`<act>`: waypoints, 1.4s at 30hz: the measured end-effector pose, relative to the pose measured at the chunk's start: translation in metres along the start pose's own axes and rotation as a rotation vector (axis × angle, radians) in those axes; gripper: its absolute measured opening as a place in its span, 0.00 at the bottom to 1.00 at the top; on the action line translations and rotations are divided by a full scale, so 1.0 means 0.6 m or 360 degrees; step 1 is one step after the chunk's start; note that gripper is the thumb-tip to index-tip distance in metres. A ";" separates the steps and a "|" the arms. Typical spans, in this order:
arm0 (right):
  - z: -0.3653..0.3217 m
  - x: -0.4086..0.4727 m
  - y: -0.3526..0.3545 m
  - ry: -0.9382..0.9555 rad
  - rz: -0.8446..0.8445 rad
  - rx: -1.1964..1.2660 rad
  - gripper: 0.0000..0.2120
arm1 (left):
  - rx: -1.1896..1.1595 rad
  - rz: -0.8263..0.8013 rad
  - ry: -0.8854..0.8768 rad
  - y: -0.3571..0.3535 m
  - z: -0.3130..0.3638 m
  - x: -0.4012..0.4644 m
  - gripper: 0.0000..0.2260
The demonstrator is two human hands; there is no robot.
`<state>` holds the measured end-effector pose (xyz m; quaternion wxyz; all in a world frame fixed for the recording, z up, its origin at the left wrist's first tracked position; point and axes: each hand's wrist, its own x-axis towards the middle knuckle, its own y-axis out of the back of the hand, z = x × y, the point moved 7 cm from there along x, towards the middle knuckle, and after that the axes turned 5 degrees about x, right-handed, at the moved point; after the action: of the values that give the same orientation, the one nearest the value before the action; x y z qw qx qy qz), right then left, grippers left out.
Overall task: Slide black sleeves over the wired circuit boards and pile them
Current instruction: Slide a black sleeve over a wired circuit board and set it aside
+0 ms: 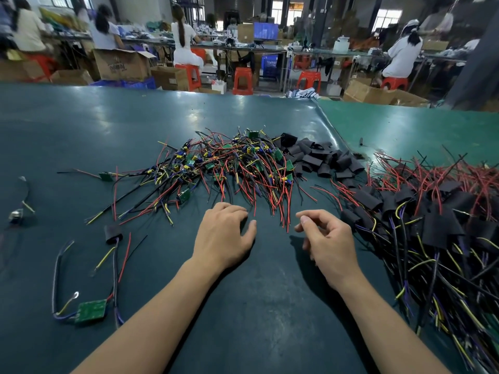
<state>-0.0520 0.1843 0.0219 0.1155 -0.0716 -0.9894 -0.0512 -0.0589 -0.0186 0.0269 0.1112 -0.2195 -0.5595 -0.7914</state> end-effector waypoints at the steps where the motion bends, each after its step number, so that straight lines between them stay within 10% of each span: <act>1: 0.001 0.000 0.001 -0.0006 0.0001 -0.0001 0.09 | 0.0000 0.0072 0.0017 0.010 0.003 -0.001 0.12; 5: 0.001 -0.003 0.004 -0.0012 0.0028 0.0052 0.09 | 0.0137 0.0504 0.0246 0.064 -0.034 -0.009 0.07; 10: 0.002 -0.003 0.008 -0.0029 0.0062 0.0097 0.08 | 0.0315 0.0146 0.0817 0.057 -0.167 -0.008 0.20; 21: 0.008 0.005 0.005 -0.0016 0.0025 0.0057 0.08 | 0.0671 0.0071 0.0907 0.057 -0.142 -0.011 0.13; 28: -0.002 0.000 -0.004 0.0003 -0.0062 0.0079 0.06 | 0.0318 0.1119 -0.0091 0.123 -0.020 -0.034 0.08; 36: -0.022 -0.024 -0.038 0.0073 -0.0393 0.0367 0.18 | 0.0020 0.0819 -0.1046 0.076 0.094 -0.057 0.12; 42: -0.034 -0.017 -0.007 0.0182 -0.0024 0.0452 0.03 | 0.0091 0.0870 -0.0960 0.070 0.085 -0.050 0.08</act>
<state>-0.0382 0.1762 0.0388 0.1802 -0.0440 -0.9790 0.0846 -0.0035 0.0121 0.0619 0.1543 -0.5793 -0.5100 -0.6169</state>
